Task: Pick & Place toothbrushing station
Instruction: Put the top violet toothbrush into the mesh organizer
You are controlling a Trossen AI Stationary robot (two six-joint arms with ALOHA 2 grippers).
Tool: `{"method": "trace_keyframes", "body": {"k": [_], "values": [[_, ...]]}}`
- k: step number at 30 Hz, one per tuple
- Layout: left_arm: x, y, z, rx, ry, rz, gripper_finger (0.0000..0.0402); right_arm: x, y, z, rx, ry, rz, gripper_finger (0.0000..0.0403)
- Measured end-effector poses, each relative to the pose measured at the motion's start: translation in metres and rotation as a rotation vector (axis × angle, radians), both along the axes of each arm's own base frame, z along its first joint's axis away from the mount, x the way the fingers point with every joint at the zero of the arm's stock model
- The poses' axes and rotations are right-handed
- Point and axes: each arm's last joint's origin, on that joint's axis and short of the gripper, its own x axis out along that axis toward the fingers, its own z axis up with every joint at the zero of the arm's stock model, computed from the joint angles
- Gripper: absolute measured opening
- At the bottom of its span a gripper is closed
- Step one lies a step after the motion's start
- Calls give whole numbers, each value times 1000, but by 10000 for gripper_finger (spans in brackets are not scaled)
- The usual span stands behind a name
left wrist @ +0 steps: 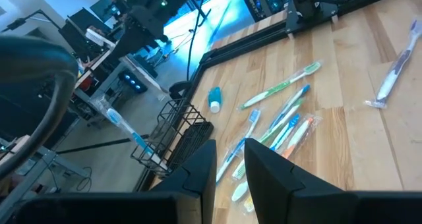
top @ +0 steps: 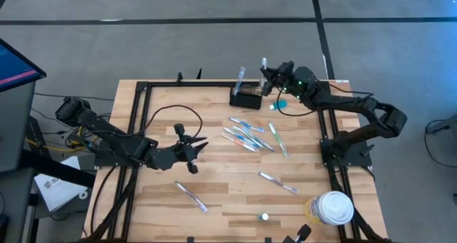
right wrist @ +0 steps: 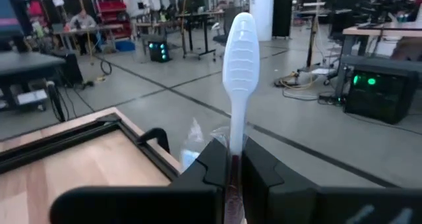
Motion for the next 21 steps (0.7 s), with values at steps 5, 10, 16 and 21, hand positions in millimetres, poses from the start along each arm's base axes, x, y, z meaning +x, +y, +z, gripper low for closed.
{"method": "trace_keyframes", "body": {"k": [5, 10, 16, 21], "values": [[0, 0, 0, -7, 0, -15, 72, -11, -4, -6, 0, -78, -10, 11], [2, 3, 0, -9, -3, -2, 72, -15, -5, -11, 15, -93, -10, 11], [3, 5, 1, -11, -7, 10, 72, -15, -5, -11, 16, -92, 0, 11], [3, 5, 1, -23, -13, 12, 72, -13, -7, -15, 15, -93, 9, 11]]}}
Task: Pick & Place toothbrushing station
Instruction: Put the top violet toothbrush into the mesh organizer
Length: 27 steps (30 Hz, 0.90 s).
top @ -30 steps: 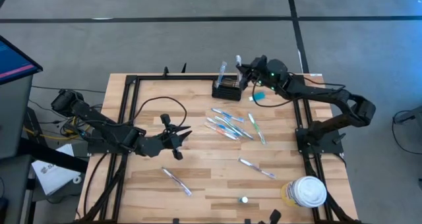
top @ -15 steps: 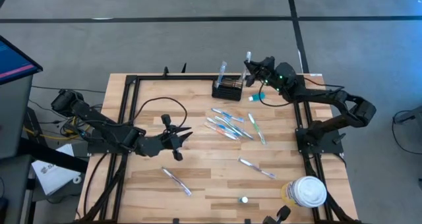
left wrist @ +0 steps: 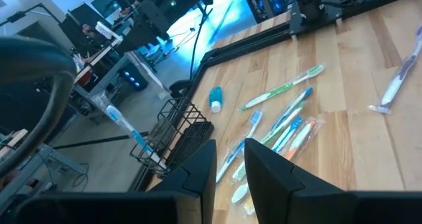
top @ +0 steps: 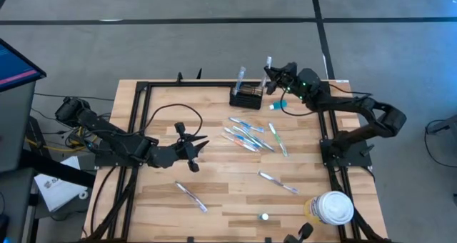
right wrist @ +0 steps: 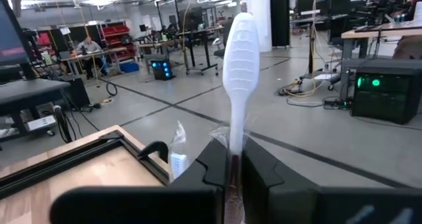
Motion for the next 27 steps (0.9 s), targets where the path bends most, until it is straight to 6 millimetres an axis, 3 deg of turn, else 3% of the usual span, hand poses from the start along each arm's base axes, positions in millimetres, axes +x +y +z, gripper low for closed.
{"method": "trace_keyframes", "body": {"k": [8, 27], "values": [[1, -1, 0, -19, 8, -48, 72, 17, -9, -31, 16, 18, 22, 11], [1, -2, 0, -26, 1, -53, 72, 24, -18, -67, 83, 92, 19, 12]]}}
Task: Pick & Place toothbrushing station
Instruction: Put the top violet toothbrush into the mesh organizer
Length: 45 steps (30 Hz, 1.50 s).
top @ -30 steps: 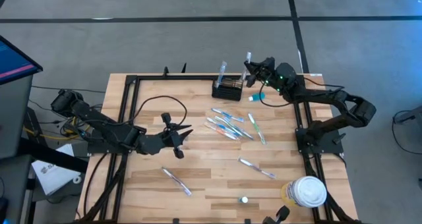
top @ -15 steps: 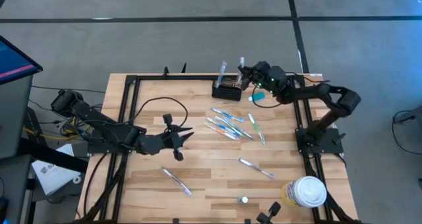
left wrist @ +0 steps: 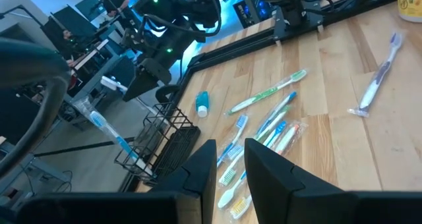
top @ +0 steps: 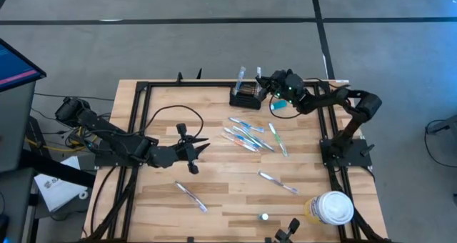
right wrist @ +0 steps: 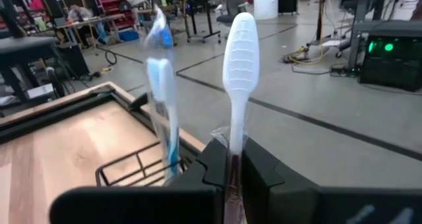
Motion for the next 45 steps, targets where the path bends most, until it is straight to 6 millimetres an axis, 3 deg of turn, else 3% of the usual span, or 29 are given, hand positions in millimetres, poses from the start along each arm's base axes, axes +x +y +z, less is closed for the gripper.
{"method": "trace_keyframes", "body": {"k": [12, 22, 45], "values": [[0, 0, 0, 0, -1, 1, 72, 3, 0, -8, 24, 4, 4, 18], [0, 0, 0, 1, -1, 3, 72, 6, 4, -8, 13, 14, 22, 58], [0, 0, 0, -1, -1, 0, 72, 5, 4, -9, 24, 31, 12, 74]]}}
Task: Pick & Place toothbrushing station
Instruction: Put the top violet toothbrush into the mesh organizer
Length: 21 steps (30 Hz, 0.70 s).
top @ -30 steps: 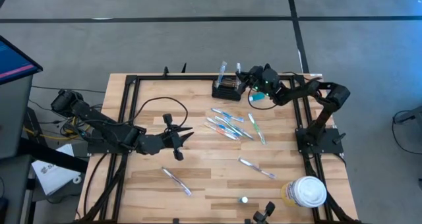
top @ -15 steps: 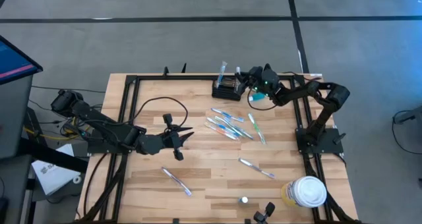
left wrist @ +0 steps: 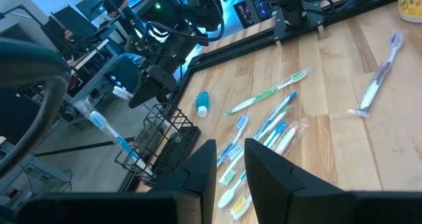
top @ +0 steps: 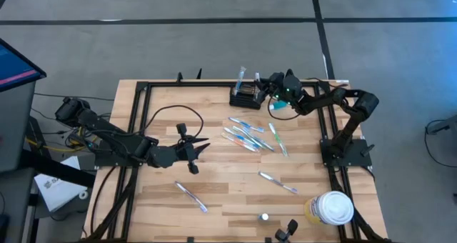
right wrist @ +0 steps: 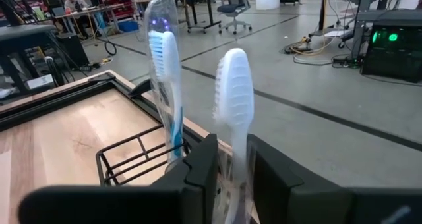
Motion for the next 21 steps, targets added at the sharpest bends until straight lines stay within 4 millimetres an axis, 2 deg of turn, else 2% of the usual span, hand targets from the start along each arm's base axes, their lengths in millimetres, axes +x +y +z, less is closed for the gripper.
{"method": "trace_keyframes", "body": {"k": [12, 16, 21], "values": [[0, 0, 0, 0, 0, 0, 72, 0, 0, 0, -21, 23, 5, 187], [0, 0, 0, 0, 0, 0, 72, -1, 1, 2, -28, 31, 6, 202], [0, 0, 0, 0, 0, 0, 72, -7, 6, 21, -30, 33, 6, 197]]}}
